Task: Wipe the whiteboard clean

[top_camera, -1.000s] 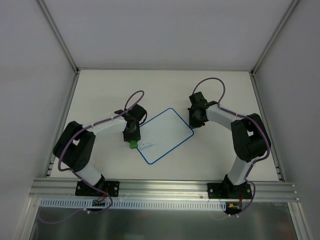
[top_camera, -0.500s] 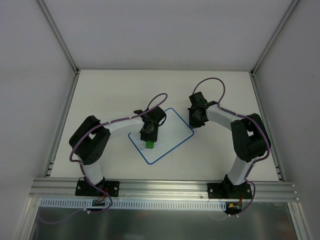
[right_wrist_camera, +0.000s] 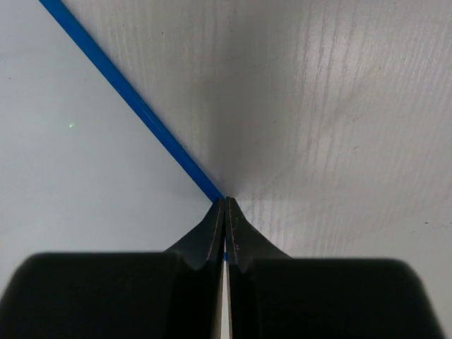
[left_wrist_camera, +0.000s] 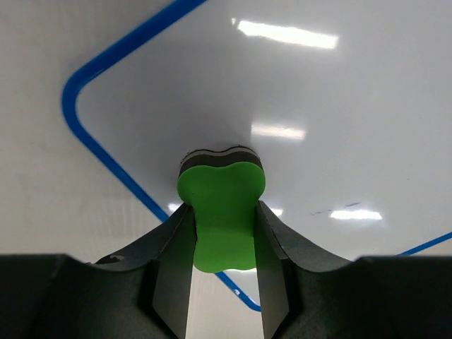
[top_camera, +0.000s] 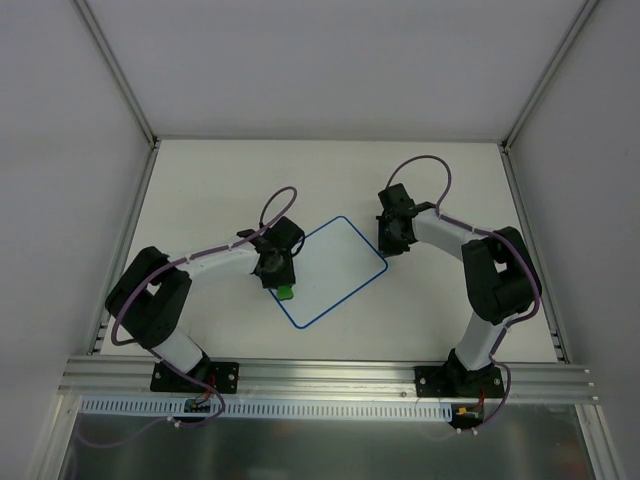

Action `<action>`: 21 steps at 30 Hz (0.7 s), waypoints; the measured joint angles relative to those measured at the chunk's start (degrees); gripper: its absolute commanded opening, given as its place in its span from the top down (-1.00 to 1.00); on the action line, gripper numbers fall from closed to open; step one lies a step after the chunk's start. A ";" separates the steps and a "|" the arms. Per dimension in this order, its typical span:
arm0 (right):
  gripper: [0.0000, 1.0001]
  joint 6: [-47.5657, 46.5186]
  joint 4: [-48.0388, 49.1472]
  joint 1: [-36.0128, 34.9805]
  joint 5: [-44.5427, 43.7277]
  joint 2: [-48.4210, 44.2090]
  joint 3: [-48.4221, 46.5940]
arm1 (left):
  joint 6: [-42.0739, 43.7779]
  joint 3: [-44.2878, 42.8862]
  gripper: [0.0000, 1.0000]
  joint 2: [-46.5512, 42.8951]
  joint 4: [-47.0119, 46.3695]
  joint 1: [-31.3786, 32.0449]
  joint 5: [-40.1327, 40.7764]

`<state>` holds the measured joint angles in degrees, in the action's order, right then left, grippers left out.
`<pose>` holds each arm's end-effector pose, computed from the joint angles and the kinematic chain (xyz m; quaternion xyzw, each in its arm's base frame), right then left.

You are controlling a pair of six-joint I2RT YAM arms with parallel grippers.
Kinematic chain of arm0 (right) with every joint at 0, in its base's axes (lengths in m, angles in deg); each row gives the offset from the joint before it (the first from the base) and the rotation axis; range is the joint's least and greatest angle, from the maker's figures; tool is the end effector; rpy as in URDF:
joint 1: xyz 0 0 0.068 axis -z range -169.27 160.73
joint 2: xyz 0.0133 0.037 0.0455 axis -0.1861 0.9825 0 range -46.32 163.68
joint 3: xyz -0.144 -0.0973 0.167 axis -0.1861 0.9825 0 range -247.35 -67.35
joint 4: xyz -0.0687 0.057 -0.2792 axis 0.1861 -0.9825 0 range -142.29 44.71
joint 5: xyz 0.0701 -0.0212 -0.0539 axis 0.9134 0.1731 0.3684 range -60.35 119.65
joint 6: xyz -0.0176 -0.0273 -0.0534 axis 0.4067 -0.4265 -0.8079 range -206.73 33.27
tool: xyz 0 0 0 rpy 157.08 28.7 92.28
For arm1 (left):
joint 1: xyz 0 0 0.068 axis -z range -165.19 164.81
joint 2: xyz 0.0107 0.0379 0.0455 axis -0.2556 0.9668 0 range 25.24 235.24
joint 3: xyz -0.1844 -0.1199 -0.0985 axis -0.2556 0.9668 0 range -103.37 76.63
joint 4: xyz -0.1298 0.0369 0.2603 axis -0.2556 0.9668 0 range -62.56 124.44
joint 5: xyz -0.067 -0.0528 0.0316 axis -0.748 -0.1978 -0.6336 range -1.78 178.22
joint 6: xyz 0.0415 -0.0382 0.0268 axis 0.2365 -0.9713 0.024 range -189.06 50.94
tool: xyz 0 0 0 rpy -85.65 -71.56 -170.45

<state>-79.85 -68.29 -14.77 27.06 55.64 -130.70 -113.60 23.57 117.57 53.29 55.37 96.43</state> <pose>0.3445 0.1619 0.1056 -0.1513 0.9574 0.0473 0.2415 0.2583 -0.2121 0.1046 -0.0492 0.9729 -0.0938 0.2056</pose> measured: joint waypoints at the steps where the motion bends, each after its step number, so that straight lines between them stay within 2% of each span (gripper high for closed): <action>1: 0.99 0.02 0.00 0.00 0.02 0.00 0.00 | -0.22 1.07 1.00 -1.01 0.22 -0.87 0.24; 8: 0.99 0.22 0.02 0.00 0.04 0.00 0.00 | -0.74 0.48 1.00 -0.33 1.64 -0.74 1.20; 17: 0.99 0.37 0.00 0.31 -0.07 -0.09 0.04 | 1.11 -17.81 1.00 14.88 4.81 7.76 1.03; 21: 0.99 0.37 -0.02 0.66 -0.13 -0.09 0.04 | 1.31 -20.37 1.00 16.81 4.42 9.33 0.98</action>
<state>-79.48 -68.31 -14.11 26.93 55.55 -130.66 -112.29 3.20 134.38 57.71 64.70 97.41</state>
